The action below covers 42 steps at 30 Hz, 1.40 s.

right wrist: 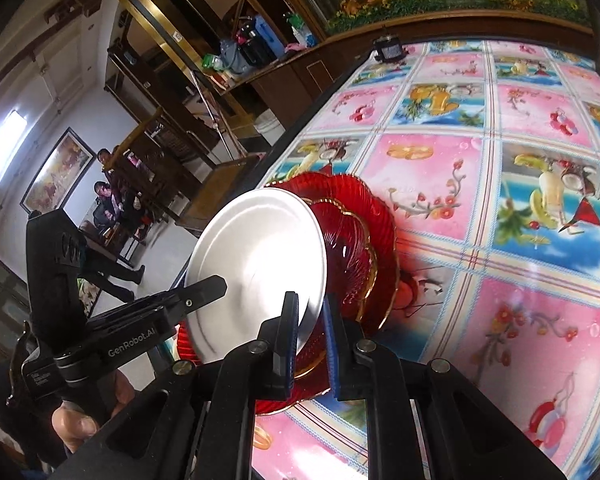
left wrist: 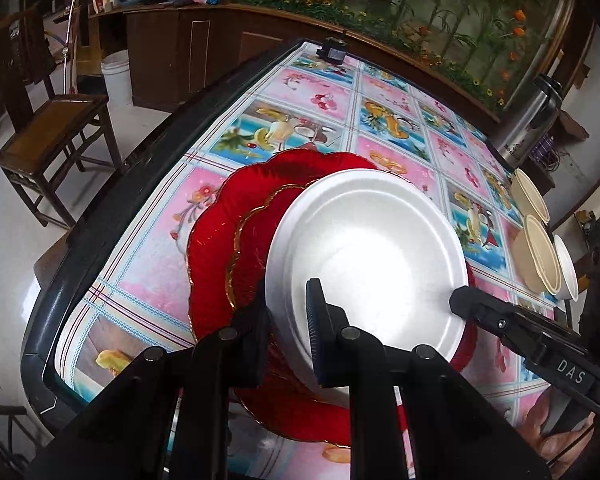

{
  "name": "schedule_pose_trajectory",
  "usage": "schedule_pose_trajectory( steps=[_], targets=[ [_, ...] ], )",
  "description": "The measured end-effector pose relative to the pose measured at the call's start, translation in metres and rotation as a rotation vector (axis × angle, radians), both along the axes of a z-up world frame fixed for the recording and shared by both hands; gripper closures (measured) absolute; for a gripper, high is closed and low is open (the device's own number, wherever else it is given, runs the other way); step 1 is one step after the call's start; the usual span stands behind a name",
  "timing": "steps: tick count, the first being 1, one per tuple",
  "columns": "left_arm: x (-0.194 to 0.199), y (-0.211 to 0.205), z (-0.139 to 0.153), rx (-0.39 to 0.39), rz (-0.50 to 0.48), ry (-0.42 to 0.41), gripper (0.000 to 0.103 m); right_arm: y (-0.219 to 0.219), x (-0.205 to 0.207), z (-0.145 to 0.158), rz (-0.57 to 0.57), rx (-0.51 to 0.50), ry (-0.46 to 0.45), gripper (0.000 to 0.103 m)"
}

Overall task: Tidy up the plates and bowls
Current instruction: 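Lift the white paper plate with the left tool and carry it over the red plates, then lower the white paper plate onto the red plate stack and open the left tool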

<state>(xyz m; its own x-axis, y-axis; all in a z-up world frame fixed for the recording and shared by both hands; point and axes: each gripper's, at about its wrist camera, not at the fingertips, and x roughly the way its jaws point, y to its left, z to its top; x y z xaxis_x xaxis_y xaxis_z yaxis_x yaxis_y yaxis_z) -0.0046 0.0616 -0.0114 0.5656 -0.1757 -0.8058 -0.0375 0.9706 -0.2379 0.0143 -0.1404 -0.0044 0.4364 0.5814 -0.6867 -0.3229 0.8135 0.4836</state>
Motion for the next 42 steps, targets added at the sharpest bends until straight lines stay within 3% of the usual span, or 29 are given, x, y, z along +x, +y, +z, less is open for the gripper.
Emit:
schedule_pose_trajectory(
  steps=[7,26,35,42],
  targets=[
    [0.004,0.002,-0.004,-0.017,-0.004,-0.003,0.088,0.005,0.002,-0.01,0.003,-0.014,0.029,0.089],
    [0.007,0.0,-0.003,0.035,0.007,-0.018,0.088,0.006,0.003,-0.012,0.004,-0.018,0.032,0.088],
    [0.002,0.0,0.003,0.073,0.017,-0.043,0.088,0.009,-0.001,-0.007,0.014,-0.027,0.021,0.077],
    [-0.002,-0.001,0.011,0.107,0.026,-0.069,0.088,0.007,-0.004,-0.004,0.01,-0.029,0.013,0.076]
  ],
)
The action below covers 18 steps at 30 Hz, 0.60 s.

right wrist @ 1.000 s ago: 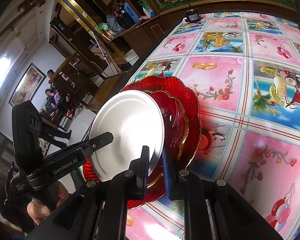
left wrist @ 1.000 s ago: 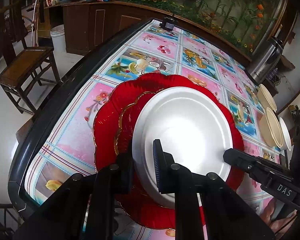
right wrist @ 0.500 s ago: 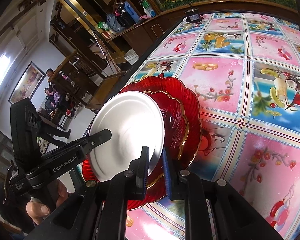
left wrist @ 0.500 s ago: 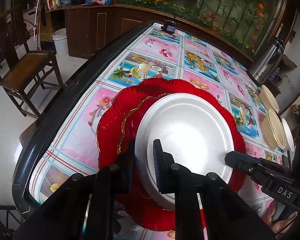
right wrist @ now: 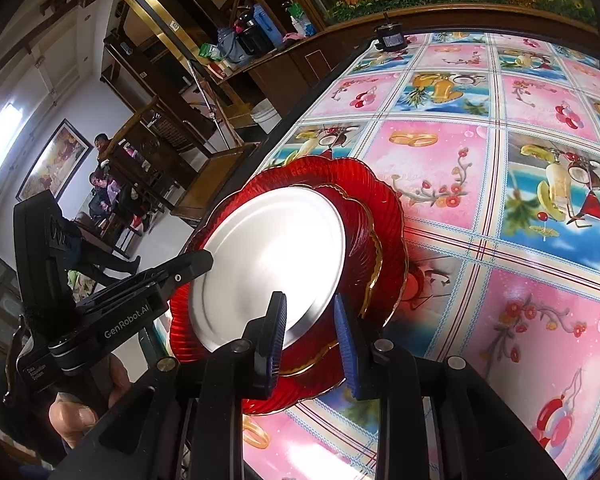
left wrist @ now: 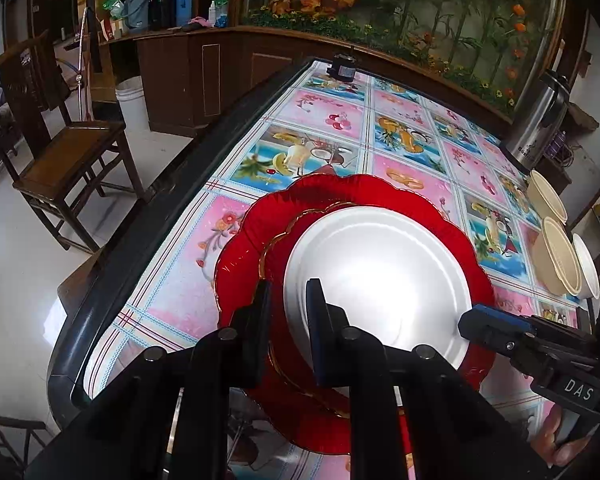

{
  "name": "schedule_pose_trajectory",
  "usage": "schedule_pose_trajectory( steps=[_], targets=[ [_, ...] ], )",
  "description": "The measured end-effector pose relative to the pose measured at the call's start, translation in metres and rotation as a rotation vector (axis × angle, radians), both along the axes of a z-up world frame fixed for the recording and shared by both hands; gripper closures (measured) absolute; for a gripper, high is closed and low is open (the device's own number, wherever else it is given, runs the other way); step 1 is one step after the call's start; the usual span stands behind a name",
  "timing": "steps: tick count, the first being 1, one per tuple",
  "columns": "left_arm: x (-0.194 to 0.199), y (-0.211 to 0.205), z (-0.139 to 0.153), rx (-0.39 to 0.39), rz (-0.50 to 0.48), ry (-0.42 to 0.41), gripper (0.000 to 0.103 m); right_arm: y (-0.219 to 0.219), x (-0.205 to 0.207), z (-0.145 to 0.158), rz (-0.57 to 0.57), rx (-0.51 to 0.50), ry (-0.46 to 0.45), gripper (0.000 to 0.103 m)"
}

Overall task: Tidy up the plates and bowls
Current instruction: 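Lower the white paper plate onto the red plate stack and open the left tool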

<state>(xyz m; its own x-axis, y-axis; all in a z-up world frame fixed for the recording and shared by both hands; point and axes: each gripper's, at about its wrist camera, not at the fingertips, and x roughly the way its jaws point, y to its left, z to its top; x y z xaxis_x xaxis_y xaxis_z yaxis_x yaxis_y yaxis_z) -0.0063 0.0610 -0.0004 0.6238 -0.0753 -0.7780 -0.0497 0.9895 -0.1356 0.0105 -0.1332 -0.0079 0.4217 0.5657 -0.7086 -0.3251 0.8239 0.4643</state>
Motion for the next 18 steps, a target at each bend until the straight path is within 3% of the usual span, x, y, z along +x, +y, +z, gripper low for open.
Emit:
schedule_pose_trajectory(
  steps=[6,9,11,13,18],
  targets=[
    [-0.002,-0.001,0.004,0.011,0.001,-0.007,0.088,-0.005,-0.004,0.003,-0.007,0.008,-0.007,0.074],
    [-0.005,-0.001,0.009,0.014,0.007,-0.014,0.079,-0.01,-0.007,0.007,-0.012,0.016,-0.016,0.071],
    [-0.008,0.0,0.014,0.021,0.017,-0.029,0.061,-0.013,-0.009,0.009,-0.015,0.025,-0.023,0.07],
    [-0.012,0.0,0.02,0.032,0.03,-0.054,0.054,-0.017,-0.011,0.011,-0.018,0.033,-0.028,0.068],
    [-0.019,-0.004,0.03,0.046,0.032,-0.08,0.054,-0.027,-0.013,0.011,-0.031,0.051,-0.026,0.067]
  ],
)
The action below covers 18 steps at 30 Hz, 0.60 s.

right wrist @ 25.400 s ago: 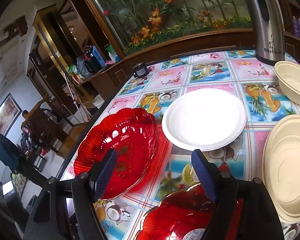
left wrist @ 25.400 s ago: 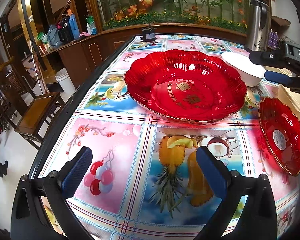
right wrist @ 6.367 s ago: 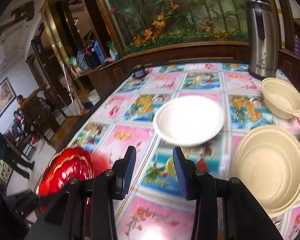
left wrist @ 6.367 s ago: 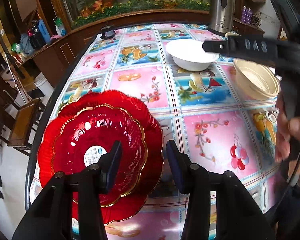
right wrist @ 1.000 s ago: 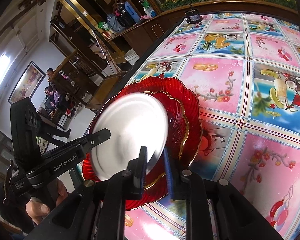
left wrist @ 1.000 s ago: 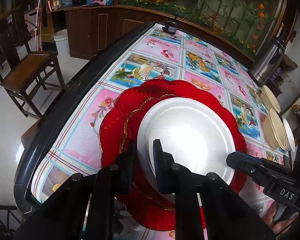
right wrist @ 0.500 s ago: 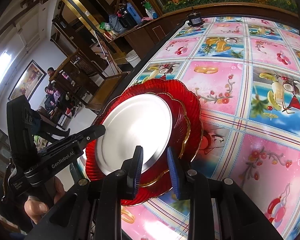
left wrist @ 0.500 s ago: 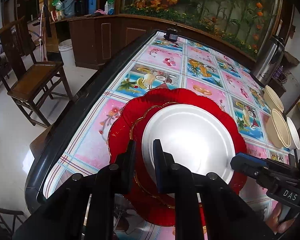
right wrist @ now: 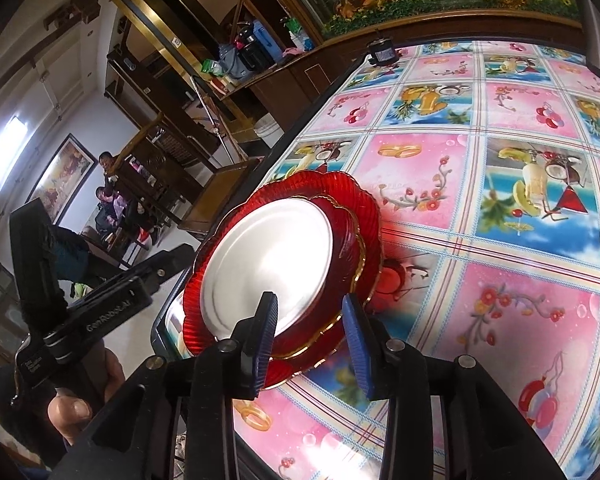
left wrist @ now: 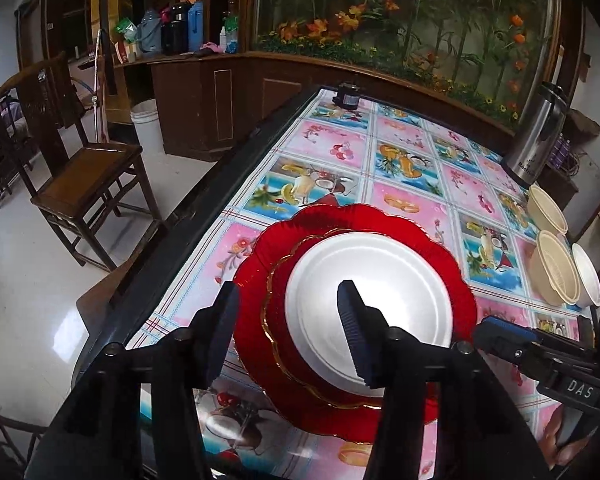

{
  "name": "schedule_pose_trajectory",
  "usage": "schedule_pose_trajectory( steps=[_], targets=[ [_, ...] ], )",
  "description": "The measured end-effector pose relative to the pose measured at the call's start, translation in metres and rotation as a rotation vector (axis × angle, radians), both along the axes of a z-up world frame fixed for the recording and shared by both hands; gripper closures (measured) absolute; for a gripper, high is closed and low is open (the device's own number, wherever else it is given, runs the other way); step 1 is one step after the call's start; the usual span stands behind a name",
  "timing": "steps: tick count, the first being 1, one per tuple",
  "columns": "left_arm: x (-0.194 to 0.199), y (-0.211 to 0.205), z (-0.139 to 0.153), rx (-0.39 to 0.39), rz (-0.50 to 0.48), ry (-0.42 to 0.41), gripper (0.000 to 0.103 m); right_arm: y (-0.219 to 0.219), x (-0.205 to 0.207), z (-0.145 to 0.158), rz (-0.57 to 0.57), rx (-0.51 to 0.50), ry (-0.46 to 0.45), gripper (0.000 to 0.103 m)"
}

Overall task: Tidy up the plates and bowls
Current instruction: 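Lower the white paper plate onto the red plate stack and open the left tool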

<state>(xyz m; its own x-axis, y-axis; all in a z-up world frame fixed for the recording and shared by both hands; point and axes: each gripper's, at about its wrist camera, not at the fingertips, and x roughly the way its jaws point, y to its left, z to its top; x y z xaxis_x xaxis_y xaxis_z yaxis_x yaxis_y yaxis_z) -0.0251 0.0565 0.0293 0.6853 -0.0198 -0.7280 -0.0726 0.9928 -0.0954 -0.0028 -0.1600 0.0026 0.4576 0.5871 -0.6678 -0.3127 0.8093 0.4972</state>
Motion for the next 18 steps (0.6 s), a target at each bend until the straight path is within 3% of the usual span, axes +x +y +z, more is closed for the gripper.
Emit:
schedule_pose_trajectory(
  steps=[10,18],
  targets=[
    [-0.012,-0.047,0.017,0.039,-0.106,-0.049,0.054,-0.029,-0.005,-0.004,-0.053,0.029,0.001,0.067],
    [-0.022,-0.113,0.011,0.074,-0.27,-0.041,0.054,-0.072,-0.012,-0.011,-0.142,0.053,0.005,0.067]
  ],
)
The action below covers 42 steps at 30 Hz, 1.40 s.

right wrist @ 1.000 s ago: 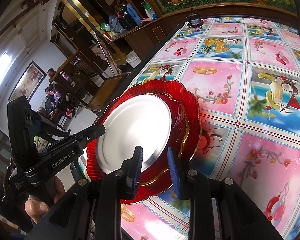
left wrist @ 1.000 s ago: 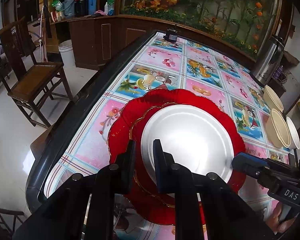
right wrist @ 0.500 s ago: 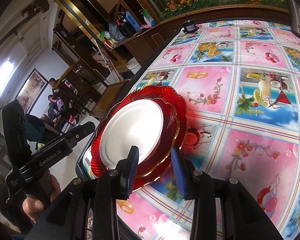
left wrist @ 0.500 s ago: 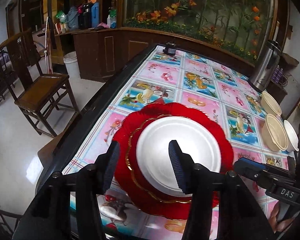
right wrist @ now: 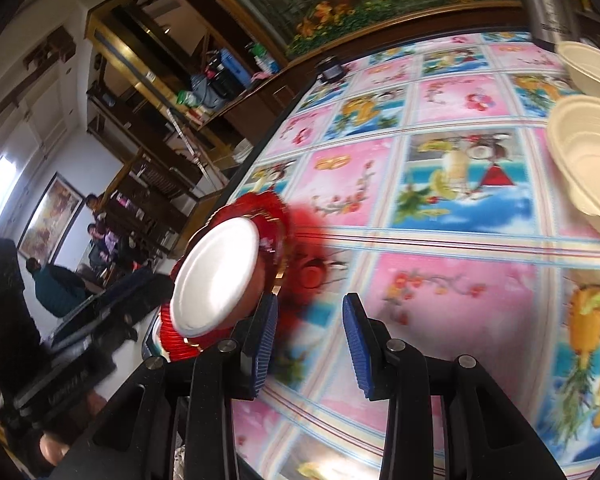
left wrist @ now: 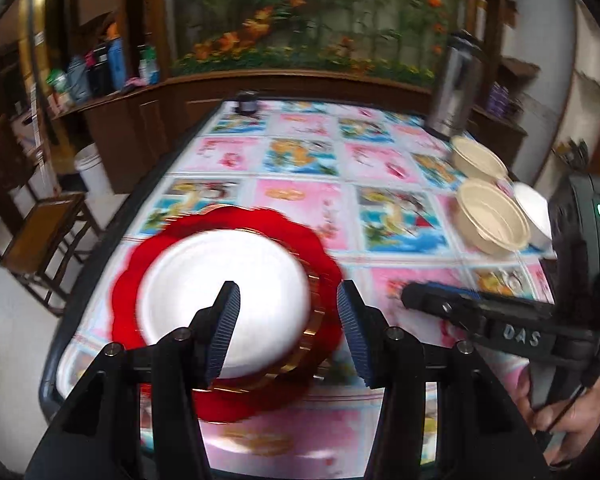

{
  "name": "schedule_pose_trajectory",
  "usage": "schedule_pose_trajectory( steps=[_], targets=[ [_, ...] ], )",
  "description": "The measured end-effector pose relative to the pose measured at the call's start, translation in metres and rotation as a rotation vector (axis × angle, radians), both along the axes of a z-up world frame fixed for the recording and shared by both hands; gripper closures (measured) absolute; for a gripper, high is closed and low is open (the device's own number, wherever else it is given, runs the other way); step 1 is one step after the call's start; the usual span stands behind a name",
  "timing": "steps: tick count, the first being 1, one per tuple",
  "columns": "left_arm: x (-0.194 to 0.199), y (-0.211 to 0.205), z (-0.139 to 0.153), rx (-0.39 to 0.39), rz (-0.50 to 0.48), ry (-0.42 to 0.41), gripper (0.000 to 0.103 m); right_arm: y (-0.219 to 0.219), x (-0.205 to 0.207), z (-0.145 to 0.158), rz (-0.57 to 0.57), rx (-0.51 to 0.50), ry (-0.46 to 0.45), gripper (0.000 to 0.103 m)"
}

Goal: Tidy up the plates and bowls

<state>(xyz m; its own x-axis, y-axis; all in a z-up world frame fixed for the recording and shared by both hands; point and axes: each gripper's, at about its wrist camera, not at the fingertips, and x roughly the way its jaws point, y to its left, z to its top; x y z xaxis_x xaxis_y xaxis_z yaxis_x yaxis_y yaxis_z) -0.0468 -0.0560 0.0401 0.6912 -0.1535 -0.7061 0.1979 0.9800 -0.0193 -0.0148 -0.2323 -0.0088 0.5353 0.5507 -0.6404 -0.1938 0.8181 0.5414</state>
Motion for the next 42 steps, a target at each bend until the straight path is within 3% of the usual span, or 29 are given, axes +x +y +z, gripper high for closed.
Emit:
schedule_pose_trajectory(
  steps=[9,13,16,19,22,29,32,33,34,37,40,42],
  targets=[
    [-0.013,-0.067,-0.026,0.081,-0.146,0.061,0.054,-0.062,-0.019,-0.01,-0.112,0.038,0.004,0.066],
    [-0.017,-0.08,-0.03,0.097,-0.18,0.071,0.054,-0.118,-0.035,0.0,-0.244,0.07,-0.032,0.065],
    [-0.016,-0.083,-0.033,0.091,-0.185,0.085,0.054,-0.158,-0.043,0.006,-0.367,0.061,-0.04,0.055],
    [-0.014,-0.084,-0.035,0.088,-0.185,0.094,0.054,-0.194,-0.048,0.004,-0.484,0.081,-0.019,0.054],
    [-0.013,-0.083,-0.037,0.089,-0.184,0.102,0.054,-0.217,-0.042,-0.004,-0.571,0.09,0.017,0.045],
    [-0.013,-0.077,-0.036,0.085,-0.18,0.097,0.054,-0.23,0.004,-0.023,-0.623,0.016,0.114,0.042],
    [-0.01,-0.071,-0.037,0.074,-0.174,0.102,0.054,-0.231,0.022,-0.03,-0.609,-0.052,0.141,0.046],
    [-0.008,-0.069,-0.037,0.071,-0.173,0.104,0.054,-0.23,0.026,-0.029,-0.601,-0.079,0.142,0.054],
    [-0.007,-0.067,-0.038,0.068,-0.171,0.106,0.054,-0.226,0.033,-0.028,-0.574,-0.13,0.151,0.069],
    [-0.005,-0.064,-0.039,0.059,-0.168,0.112,0.054,-0.211,0.042,-0.024,-0.472,-0.175,0.162,0.075],
    [-0.003,-0.062,-0.039,0.053,-0.168,0.114,0.054,-0.184,0.053,-0.02,-0.257,-0.275,0.16,0.076],
    [-0.002,-0.062,-0.038,0.048,-0.167,0.115,0.054,-0.153,0.057,-0.017,-0.038,-0.349,0.161,0.076]
  ],
)
